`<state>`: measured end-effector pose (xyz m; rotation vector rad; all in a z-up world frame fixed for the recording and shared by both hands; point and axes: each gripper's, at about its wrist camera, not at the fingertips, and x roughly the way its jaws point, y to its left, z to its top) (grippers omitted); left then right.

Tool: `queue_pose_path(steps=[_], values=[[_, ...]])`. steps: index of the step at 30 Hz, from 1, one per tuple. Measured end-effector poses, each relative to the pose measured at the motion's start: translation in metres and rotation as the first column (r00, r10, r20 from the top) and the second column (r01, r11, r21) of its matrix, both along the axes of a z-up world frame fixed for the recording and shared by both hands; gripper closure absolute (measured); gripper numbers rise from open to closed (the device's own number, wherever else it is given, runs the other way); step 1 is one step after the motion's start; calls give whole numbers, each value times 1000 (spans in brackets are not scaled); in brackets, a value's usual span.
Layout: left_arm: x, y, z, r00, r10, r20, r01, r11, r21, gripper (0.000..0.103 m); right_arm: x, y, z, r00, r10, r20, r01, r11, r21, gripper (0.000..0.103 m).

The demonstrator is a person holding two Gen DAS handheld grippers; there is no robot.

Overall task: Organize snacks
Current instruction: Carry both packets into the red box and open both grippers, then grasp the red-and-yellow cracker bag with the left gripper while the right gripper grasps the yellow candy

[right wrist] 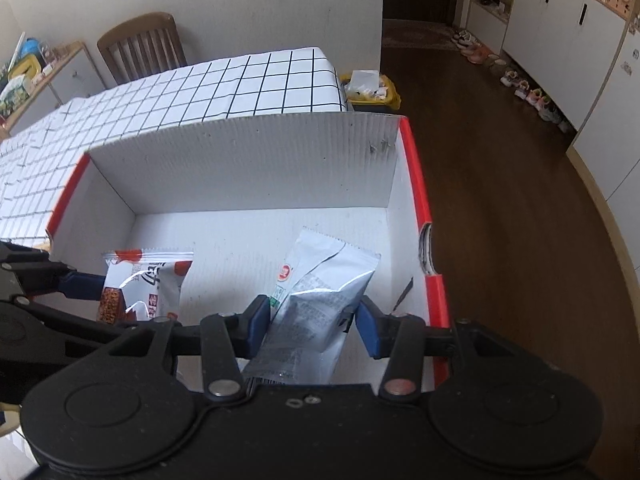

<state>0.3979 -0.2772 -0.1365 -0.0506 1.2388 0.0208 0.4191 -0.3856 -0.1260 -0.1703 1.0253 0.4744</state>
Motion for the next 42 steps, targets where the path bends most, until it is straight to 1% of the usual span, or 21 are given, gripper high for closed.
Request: queue_pose_path(steps=[4, 7, 8, 13, 18, 24, 28, 31, 38, 42], values=[[-2, 4, 2, 1000, 17, 11, -17, 1000, -20, 43, 2, -1, 0, 1000, -4, -3, 4, 1000, 9, 51], [-6, 6, 8, 999, 29, 30, -29, 999, -17, 43, 0, -2, 1, 1000, 0, 3, 0, 1000, 11, 49], [-8, 7, 11, 999, 32, 36, -31, 999, -21, 43, -2, -3, 2, 1000, -1, 7, 1, 1000, 11, 47], [-20, 13, 24, 996, 60, 69, -57, 998, -42, 43, -11, -12, 16, 1000, -4, 30, 3, 999, 38, 44], [-37, 23, 45, 989, 79, 125, -72, 996, -55, 43, -27, -17, 33, 998, 11, 59, -14, 998, 59, 43], [-66, 34, 72, 976, 87, 202, -72, 994, -81, 43, -48, -20, 58, 996, 5, 94, -15, 994, 104, 40], [-89, 42, 86, 965, 76, 252, -57, 995, -84, 43, -66, -17, 72, 992, 1, 126, -17, 992, 126, 40], [-105, 52, 98, 957, 79, 280, -51, 993, -106, 43, -81, -13, 81, 990, -9, 144, -12, 989, 146, 40], [-146, 78, 117, 937, 71, 341, -29, 991, -129, 43, -117, 5, 97, 979, -57, 198, 22, 984, 175, 39], [-170, 95, 123, 929, 67, 363, -18, 990, -138, 43, -141, 19, 105, 971, -72, 228, 28, 982, 189, 36]])
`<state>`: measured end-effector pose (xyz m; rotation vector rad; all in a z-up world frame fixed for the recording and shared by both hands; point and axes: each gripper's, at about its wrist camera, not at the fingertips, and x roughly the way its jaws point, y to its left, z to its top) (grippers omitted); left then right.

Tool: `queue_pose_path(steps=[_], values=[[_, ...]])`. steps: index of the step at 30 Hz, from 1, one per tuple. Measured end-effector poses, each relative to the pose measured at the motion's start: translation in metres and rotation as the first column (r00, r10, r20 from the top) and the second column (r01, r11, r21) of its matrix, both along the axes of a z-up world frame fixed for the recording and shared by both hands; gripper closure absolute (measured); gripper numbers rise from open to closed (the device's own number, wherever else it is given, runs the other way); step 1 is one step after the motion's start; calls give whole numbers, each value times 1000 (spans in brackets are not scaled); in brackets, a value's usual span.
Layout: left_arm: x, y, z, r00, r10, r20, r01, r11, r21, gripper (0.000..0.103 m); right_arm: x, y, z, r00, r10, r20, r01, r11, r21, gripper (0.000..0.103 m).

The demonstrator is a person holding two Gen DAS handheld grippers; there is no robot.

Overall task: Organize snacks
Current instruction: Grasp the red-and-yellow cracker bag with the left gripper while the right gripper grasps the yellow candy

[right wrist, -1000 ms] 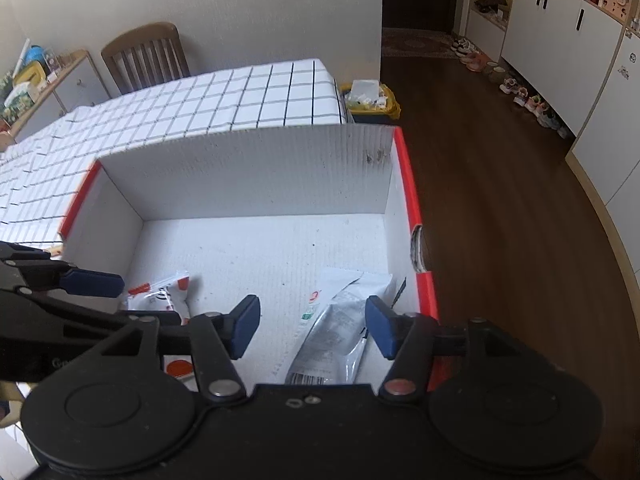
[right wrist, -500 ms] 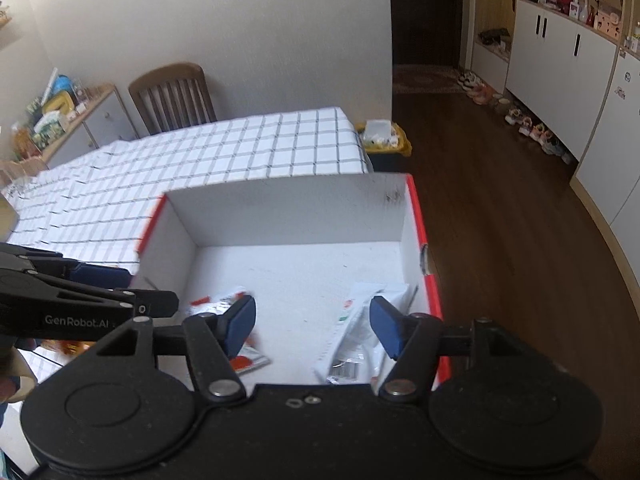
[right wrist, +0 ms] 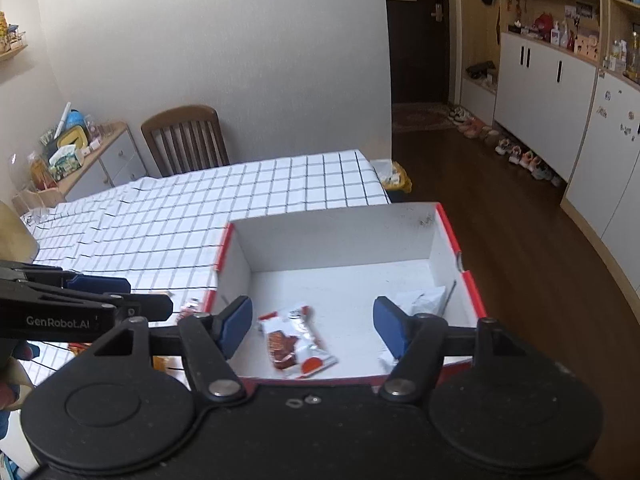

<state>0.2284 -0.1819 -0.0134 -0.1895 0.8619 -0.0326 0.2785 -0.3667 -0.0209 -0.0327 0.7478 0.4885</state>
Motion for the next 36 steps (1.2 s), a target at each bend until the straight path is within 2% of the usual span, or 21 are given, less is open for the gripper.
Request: queue_pose_path(steps=[11, 12, 13, 14, 20, 23, 24, 27, 32, 36], values=[[-55, 66, 5, 1000, 4, 16, -3, 1000, -27, 43, -56, 57, 3, 1000, -18, 22, 17, 999, 46, 28], [-59, 73, 4, 1000, 6, 15, -5, 999, -31, 41, -60, 62, 2, 1000, -23, 22, 22, 999, 46, 26], [-62, 79, 3, 1000, 11, 15, -10, 999, -34, 33, -64, 67, 1, 999, -28, 24, 27, 999, 45, 25], [-65, 85, 1, 1000, 19, 18, -18, 999, -36, 29, -68, 73, -1, 999, -34, 26, 33, 999, 41, 23], [-82, 109, -9, 997, 68, 35, -68, 998, 6, 28, -85, 99, -12, 998, -49, 32, 48, 998, 38, 16], [-95, 118, -12, 991, 112, 69, -112, 994, 7, 24, -91, 107, -16, 999, -31, 36, 29, 998, 53, 7], [-98, 120, -14, 990, 118, 80, -119, 993, 10, 19, -94, 110, -18, 999, -26, 40, 24, 998, 57, 6], [-104, 121, -19, 985, 141, 102, -145, 989, 24, 16, -99, 116, -24, 999, 13, 42, -16, 998, 54, 2], [-102, 110, -37, 981, 177, 76, -179, 983, 28, 16, -106, 121, -41, 994, 101, 47, -102, 995, 12, 0], [-96, 103, -57, 976, 219, 11, -219, 975, 35, 16, -101, 127, -57, 984, 177, 20, -176, 984, -39, 1]])
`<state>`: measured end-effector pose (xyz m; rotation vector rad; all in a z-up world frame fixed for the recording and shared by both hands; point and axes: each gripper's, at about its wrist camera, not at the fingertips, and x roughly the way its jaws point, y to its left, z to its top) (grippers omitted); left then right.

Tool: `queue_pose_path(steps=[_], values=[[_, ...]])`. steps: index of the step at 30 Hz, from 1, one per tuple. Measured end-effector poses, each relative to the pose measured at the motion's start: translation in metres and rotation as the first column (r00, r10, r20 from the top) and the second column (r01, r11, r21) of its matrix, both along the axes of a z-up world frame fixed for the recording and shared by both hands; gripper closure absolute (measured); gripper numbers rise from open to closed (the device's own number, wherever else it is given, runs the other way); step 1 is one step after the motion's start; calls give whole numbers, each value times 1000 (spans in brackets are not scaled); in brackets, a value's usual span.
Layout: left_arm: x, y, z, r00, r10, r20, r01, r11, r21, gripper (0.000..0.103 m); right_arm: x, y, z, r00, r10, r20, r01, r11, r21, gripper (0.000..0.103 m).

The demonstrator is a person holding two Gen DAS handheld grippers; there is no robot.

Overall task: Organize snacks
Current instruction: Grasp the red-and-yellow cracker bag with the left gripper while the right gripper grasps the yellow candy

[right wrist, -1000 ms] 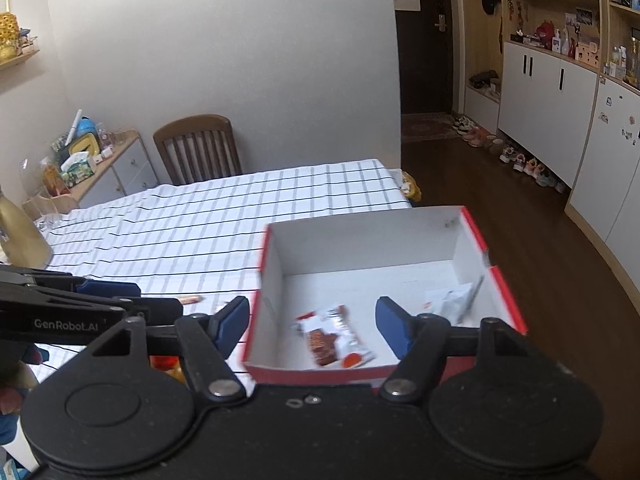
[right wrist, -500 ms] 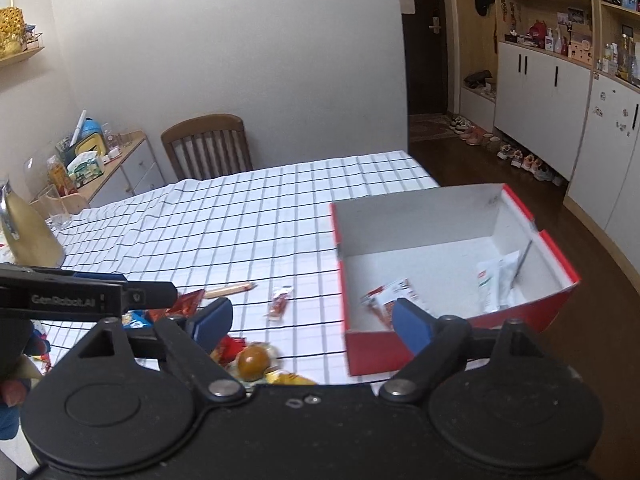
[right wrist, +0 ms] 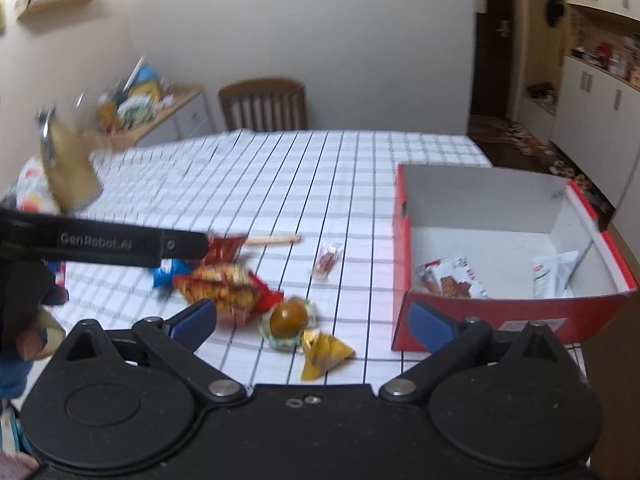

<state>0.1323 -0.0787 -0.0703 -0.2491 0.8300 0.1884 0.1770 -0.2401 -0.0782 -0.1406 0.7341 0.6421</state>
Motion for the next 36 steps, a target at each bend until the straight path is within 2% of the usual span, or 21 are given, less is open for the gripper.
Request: queue_pose_path(steps=[4, 8, 13, 17, 21, 25, 32, 36], values=[[7, -2, -20, 999, 35, -41, -35, 999, 0, 16, 6, 4, -22, 999, 35, -10, -35, 998, -48, 1], [18, 0, -36, 993, 53, -103, -57, 998, -35, 16, 16, 8, -42, 998, 47, -49, -51, 996, -70, 2], [39, 24, -32, 984, 67, -163, -86, 990, -112, 16, 27, 17, -57, 994, 78, -79, -86, 991, -100, 5], [71, 40, -39, 964, 34, -263, -80, 983, -165, 16, 35, 24, -60, 993, 87, -78, -95, 990, -104, 5], [89, 52, -56, 940, 64, -335, -137, 970, -200, 16, 45, 33, -66, 993, 74, -91, -84, 990, -110, 7], [95, 52, -71, 928, 54, -369, -140, 967, -211, 16, 53, 37, -78, 991, 62, -116, -77, 989, -127, 12], [84, 48, -77, 929, 70, -364, -167, 956, -243, 16, 66, 32, -91, 983, 30, -183, -52, 992, -117, 25], [74, 52, -80, 927, 105, -361, -215, 936, -280, 18, 66, 34, -95, 979, 31, -200, -55, 992, -115, 30]])
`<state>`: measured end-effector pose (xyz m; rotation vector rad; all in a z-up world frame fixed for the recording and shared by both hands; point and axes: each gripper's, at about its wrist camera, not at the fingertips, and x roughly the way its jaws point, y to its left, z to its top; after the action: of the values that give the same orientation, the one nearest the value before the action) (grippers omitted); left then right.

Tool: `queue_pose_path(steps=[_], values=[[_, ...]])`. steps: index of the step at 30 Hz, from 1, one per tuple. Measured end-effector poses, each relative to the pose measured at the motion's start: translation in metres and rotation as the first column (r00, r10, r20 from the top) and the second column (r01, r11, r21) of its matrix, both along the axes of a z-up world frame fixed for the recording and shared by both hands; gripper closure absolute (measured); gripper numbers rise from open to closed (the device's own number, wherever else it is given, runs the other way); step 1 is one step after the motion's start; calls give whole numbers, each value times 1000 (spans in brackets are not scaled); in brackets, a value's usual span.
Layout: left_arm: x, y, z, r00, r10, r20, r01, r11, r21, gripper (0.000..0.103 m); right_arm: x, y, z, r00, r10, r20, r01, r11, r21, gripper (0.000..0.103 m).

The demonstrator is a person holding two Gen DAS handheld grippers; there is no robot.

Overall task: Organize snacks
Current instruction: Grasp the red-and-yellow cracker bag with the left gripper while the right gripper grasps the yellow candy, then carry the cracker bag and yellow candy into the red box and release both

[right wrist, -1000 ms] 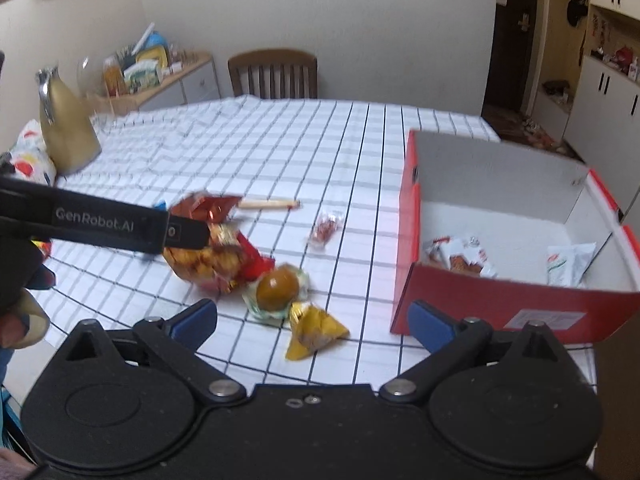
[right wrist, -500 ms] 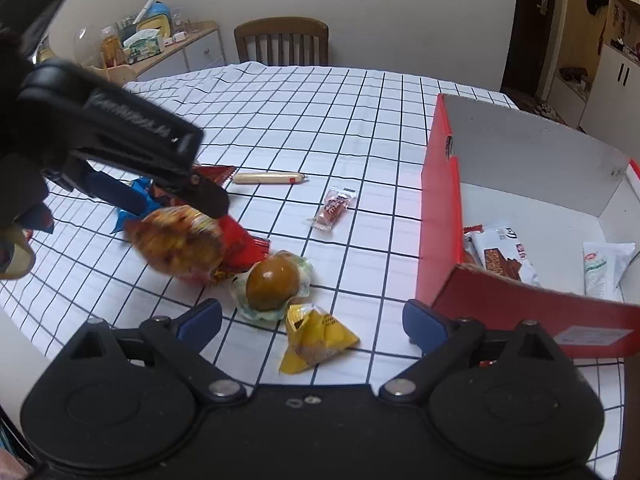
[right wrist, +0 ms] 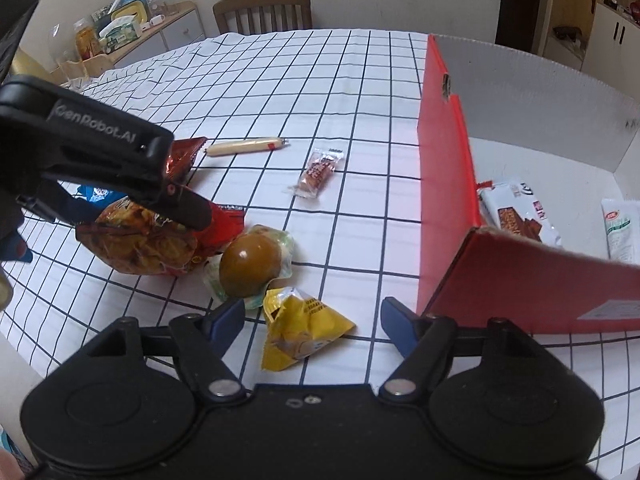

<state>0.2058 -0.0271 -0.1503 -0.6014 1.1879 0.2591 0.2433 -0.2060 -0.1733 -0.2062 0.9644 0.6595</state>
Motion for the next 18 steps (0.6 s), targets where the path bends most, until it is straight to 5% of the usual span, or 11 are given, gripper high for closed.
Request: queue_pose_path(steps=[4, 18], values=[[-13, 6, -6, 998, 67, 2, -67, 996, -60, 24, -4, 1, -4, 1000, 2, -12, -2, 1000, -5, 37], [-48, -2, 0, 993, 117, 34, -114, 990, -87, 44, -14, -9, -4, 1000, 12, 0, -12, 1000, 8, 77]])
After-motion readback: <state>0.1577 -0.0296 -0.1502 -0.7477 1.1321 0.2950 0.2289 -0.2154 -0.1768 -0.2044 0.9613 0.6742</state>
